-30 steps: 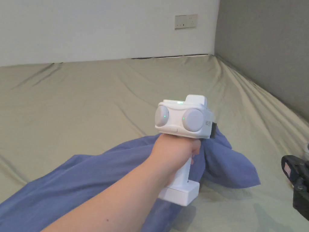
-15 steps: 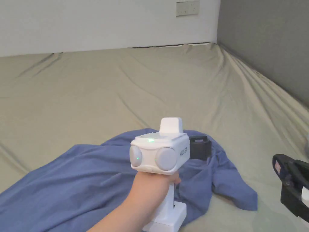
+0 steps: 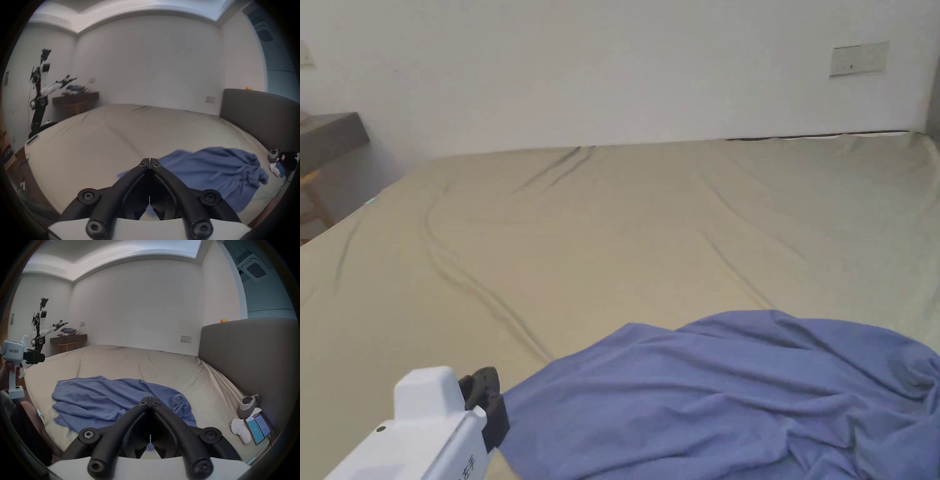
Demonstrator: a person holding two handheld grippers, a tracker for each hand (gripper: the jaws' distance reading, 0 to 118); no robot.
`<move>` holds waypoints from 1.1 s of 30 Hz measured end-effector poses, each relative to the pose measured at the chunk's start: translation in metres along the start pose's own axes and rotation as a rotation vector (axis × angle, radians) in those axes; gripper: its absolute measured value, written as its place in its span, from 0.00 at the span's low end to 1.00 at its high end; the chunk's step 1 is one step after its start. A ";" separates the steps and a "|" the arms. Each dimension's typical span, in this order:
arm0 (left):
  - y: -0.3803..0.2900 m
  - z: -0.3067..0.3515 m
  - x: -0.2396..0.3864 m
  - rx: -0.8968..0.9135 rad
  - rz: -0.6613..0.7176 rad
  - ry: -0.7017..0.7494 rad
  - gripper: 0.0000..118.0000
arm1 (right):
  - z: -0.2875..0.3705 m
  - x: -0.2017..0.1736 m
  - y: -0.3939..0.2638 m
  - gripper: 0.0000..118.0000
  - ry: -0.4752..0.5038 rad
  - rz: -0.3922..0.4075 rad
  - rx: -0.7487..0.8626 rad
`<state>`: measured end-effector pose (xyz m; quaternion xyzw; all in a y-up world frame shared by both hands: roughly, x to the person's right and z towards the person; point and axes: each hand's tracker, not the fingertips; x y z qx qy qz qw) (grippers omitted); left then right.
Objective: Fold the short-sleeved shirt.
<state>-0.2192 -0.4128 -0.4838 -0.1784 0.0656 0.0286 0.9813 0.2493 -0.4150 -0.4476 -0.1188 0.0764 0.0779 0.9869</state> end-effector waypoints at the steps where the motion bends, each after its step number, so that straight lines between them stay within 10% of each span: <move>1: -0.008 0.002 -0.009 -0.027 0.019 0.010 0.00 | -0.001 -0.004 -0.001 0.00 0.012 0.018 0.000; 17: 0.005 -0.095 -0.010 -0.139 -0.058 0.000 0.04 | -0.009 -0.009 -0.001 0.00 -0.004 -0.003 -0.049; 18: 0.006 -0.113 -0.012 -0.199 -0.050 0.003 0.20 | -0.008 -0.007 -0.001 0.00 -0.010 -0.004 -0.054; 20: 0.003 -0.156 -0.019 -0.351 0.031 -0.020 0.83 | -0.008 -0.002 -0.004 0.00 -0.022 -0.006 -0.060; 21: -0.001 -0.174 -0.022 -0.435 0.061 -0.015 0.95 | -0.008 0.001 -0.005 0.00 -0.030 -0.010 -0.064; 24: -0.011 -0.201 -0.029 -0.454 0.093 0.066 0.92 | -0.006 0.007 -0.004 0.00 -0.055 -0.018 -0.065; 28: -0.038 -0.214 -0.032 -0.556 0.156 0.117 0.62 | -0.006 0.014 -0.006 0.00 -0.088 -0.048 -0.082; 31: -0.036 -0.200 -0.015 -0.466 0.004 0.105 0.01 | -0.007 0.016 -0.010 0.00 -0.087 -0.066 -0.091; 33: -0.032 -0.194 -0.003 -0.465 0.004 0.056 0.01 | -0.009 0.016 -0.013 0.00 -0.082 -0.060 -0.101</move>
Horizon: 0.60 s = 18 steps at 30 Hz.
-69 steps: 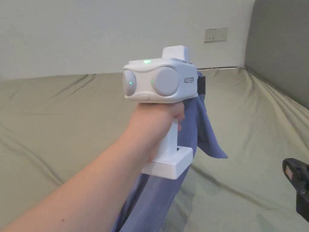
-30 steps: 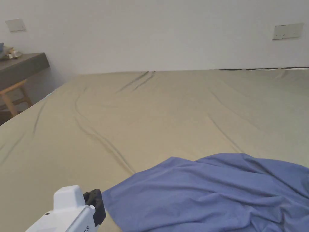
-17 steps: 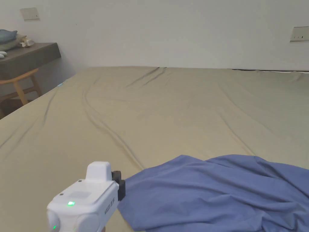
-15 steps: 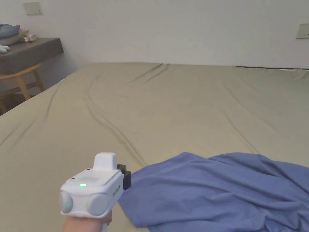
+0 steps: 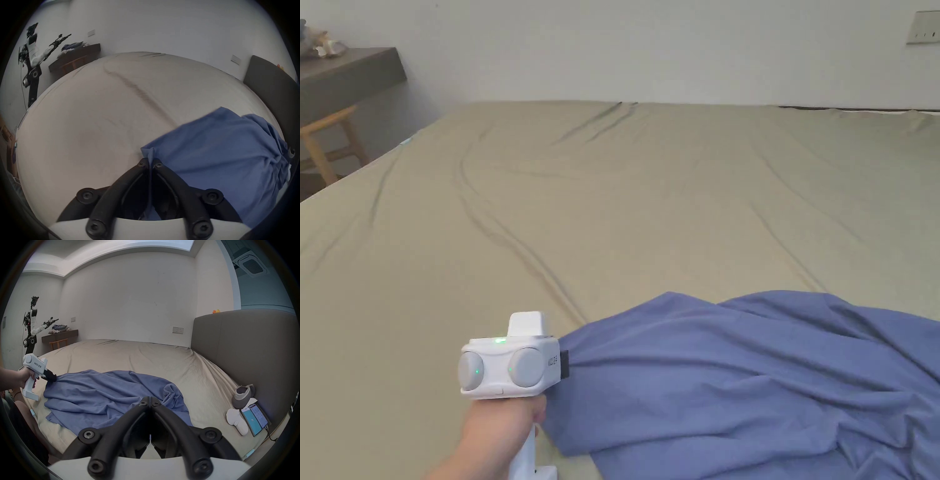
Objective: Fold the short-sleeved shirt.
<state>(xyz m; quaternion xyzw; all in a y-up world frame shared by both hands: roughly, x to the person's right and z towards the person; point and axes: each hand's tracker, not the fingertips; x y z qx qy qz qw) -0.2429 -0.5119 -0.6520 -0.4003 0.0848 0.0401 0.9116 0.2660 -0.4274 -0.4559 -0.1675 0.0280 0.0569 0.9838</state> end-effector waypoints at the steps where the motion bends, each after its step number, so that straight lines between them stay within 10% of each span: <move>1: -0.001 0.001 0.005 -0.012 -0.011 0.012 0.01 | 0.000 0.000 0.000 0.00 0.001 -0.002 -0.002; 12: 0.007 0.062 0.021 0.155 -0.088 -0.115 0.01 | -0.042 0.036 0.023 0.01 -0.032 -0.016 -0.113; 14: 0.010 0.074 0.027 0.175 -0.085 -0.132 0.01 | -0.084 0.058 0.025 0.22 -0.049 -0.124 -0.270; 16: 0.011 0.079 0.032 0.181 -0.077 -0.143 0.01 | -0.130 0.083 0.022 0.69 -0.094 -0.162 -0.395; 18: 0.012 0.084 0.037 0.186 -0.078 -0.150 0.01 | -0.164 0.103 0.014 0.86 -0.144 -0.259 -0.414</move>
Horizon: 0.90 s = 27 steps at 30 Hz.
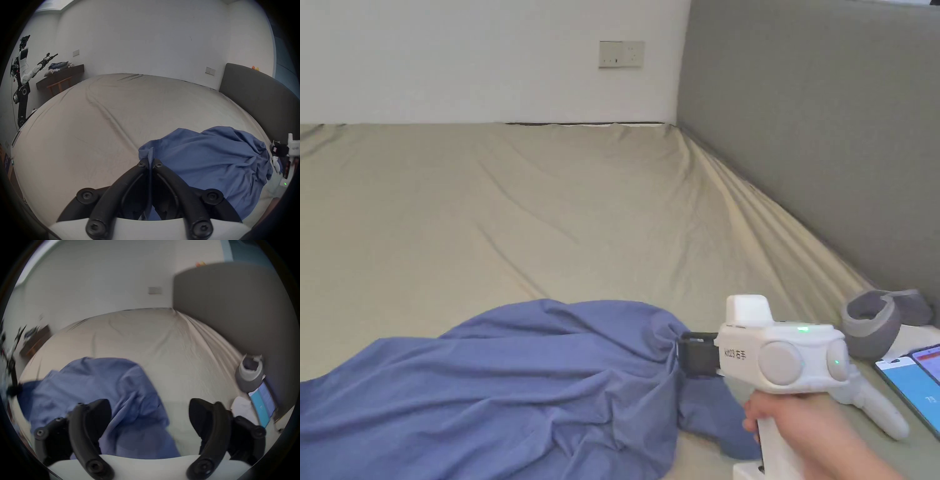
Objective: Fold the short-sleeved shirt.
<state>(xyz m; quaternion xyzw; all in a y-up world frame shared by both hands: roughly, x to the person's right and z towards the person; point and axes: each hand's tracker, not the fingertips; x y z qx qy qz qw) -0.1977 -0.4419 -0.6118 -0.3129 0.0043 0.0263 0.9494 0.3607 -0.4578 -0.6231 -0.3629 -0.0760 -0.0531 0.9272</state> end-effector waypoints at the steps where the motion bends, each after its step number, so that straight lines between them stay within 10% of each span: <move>1: 0.000 0.001 0.002 0.001 -0.002 -0.003 0.01 | -0.016 0.012 0.004 0.86 0.004 -0.071 -0.010; 4: -0.002 0.000 0.006 -0.007 -0.003 -0.004 0.01 | -0.050 0.020 0.000 0.71 0.036 -0.172 -0.092; 7: -0.004 -0.003 0.009 -0.028 -0.004 -0.005 0.01 | -0.073 0.013 -0.021 0.61 0.038 -0.087 -0.188; 8: -0.003 -0.005 0.007 -0.032 -0.002 -0.005 0.01 | -0.067 0.006 -0.023 0.52 0.012 -0.013 -0.084; 10: -0.003 -0.005 0.008 -0.033 0.000 -0.011 0.01 | -0.062 -0.003 -0.025 0.02 0.011 0.004 -0.076; 12: -0.003 -0.006 0.008 -0.035 -0.008 -0.012 0.01 | -0.058 -0.003 -0.027 0.02 0.100 -0.098 -0.071; 15: -0.001 -0.001 0.007 -0.025 -0.022 -0.008 0.01 | -0.044 -0.011 -0.028 0.02 0.037 0.050 -0.060; 19: 0.018 0.014 -0.013 0.014 -0.021 0.009 0.01 | -0.001 0.001 -0.004 0.02 0.018 -0.024 0.058; 27: 0.097 0.083 -0.073 0.236 0.047 0.110 0.01 | 0.128 0.032 0.065 0.02 0.018 0.090 0.328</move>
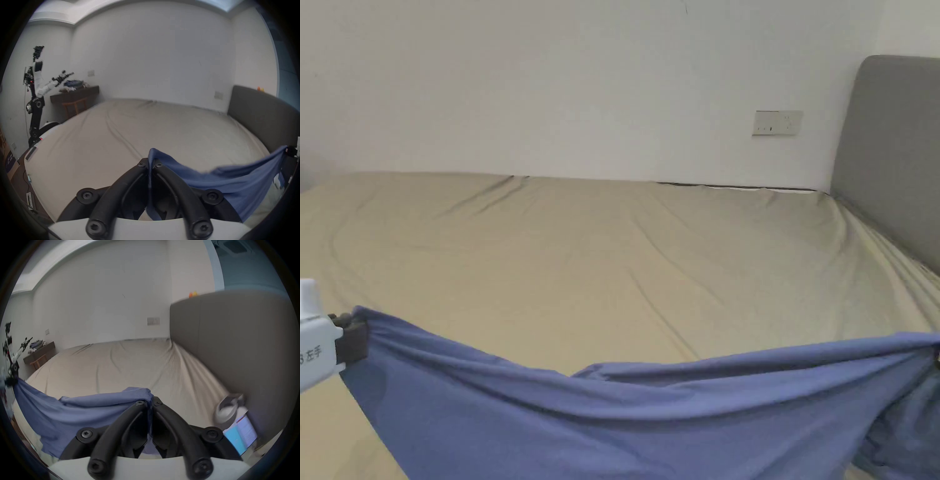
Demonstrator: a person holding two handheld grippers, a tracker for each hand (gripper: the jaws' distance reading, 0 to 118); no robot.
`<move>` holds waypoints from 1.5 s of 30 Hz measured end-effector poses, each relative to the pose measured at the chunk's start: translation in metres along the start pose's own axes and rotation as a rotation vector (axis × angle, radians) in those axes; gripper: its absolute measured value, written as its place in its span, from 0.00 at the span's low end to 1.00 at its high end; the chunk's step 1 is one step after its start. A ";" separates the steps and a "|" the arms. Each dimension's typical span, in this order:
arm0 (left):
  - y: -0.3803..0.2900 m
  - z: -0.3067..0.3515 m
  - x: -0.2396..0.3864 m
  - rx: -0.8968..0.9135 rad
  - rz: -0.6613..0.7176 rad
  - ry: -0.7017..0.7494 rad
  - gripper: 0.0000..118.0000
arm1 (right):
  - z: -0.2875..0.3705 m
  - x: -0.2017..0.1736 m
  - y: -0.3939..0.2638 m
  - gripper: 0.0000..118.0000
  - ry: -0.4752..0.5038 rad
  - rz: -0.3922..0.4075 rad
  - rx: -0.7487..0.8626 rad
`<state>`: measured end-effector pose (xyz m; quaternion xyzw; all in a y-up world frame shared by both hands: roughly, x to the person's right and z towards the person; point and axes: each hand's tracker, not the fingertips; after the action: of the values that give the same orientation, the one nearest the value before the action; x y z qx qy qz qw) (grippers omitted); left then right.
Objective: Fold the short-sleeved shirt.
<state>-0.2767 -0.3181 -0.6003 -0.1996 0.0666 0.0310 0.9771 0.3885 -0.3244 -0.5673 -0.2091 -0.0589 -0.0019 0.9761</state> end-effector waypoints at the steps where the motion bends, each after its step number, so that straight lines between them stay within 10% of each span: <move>1: 0.010 0.005 -0.007 0.030 0.001 0.014 0.01 | 0.011 0.001 0.009 0.02 -0.011 0.048 0.030; 15: 0.136 0.028 -0.030 0.202 -0.029 0.030 0.01 | 0.051 -0.010 0.115 0.02 -0.073 0.130 0.266; 31: 0.263 -0.144 0.017 0.316 -0.075 0.174 0.01 | -0.136 -0.049 0.295 0.02 -0.202 0.095 0.395; 45: 0.205 -0.295 0.046 0.274 -0.076 0.185 0.01 | -0.286 -0.071 0.259 0.02 -0.256 0.130 0.355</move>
<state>-0.2839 -0.2449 -0.9548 -0.0690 0.1524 -0.0338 0.9853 0.3580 -0.2060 -0.9405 -0.0360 -0.1683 0.0981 0.9802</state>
